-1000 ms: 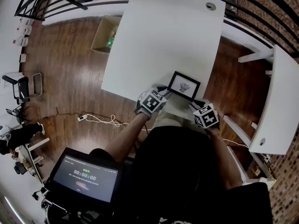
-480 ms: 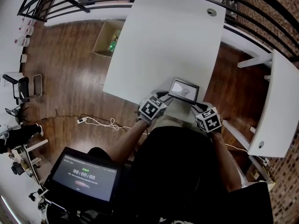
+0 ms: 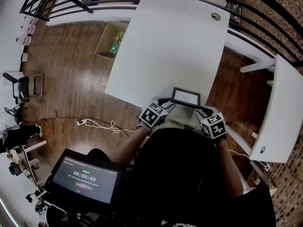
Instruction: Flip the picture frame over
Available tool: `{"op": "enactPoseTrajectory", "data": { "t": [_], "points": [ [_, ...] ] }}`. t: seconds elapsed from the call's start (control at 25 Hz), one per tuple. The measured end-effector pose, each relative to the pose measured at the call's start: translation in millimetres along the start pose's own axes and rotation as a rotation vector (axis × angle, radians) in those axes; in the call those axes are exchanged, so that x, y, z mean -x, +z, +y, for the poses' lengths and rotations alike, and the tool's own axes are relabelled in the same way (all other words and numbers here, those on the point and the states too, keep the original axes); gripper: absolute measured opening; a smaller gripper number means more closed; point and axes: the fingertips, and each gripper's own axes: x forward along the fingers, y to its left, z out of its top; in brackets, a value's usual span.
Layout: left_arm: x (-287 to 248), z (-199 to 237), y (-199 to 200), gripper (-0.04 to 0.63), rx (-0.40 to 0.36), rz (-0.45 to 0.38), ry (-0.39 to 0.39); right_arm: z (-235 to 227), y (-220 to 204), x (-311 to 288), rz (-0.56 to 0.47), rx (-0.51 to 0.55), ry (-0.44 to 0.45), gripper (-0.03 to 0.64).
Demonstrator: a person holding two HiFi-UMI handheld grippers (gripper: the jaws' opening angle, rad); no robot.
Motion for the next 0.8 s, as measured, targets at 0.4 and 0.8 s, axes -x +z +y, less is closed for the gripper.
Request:
{"op": "enactPoseTrajectory", "data": {
  "t": [0.4, 0.8],
  "points": [
    [4, -11, 1, 0.133, 0.015, -0.018, -0.012, -6, 7, 11, -0.005, 0.016, -0.008, 0.1],
    [3, -6, 5, 0.132, 0.021, -0.024, -0.005, -8, 12, 9, -0.009, 0.032, -0.008, 0.101]
  ]
}}
